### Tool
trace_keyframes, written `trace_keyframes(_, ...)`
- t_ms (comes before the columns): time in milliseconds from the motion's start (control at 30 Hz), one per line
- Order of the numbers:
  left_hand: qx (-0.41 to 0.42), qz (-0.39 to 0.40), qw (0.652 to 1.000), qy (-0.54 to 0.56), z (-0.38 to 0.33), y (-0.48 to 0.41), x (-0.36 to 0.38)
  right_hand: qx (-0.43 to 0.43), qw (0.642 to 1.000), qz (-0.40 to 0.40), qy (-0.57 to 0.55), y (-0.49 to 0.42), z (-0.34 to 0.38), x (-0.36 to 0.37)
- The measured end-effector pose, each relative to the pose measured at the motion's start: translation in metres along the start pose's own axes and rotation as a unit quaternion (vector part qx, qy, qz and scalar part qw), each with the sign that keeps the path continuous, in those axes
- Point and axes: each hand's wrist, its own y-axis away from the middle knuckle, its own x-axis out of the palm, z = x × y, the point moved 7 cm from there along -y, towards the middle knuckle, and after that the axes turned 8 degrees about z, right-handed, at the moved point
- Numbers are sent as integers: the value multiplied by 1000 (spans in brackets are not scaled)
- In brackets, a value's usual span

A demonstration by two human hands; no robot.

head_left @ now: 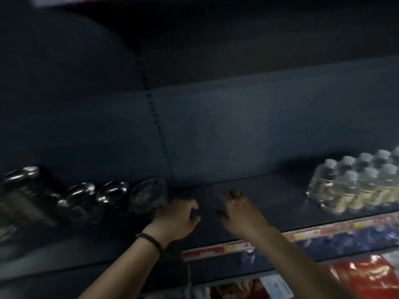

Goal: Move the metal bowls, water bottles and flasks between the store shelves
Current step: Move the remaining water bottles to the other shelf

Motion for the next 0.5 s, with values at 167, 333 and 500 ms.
trace_keyframes(167,-47,-31,998,2,135,89,-19,-51,996,78,5,-5,150,49)
trace_keyframes(333,-102,-32,994,20,244,156,-33,-92,992,85,6,-17,268,79)
trace_keyframes(500,-156,-49,986,44,325,199,-59,-146,984,102,16,-37,363,99)
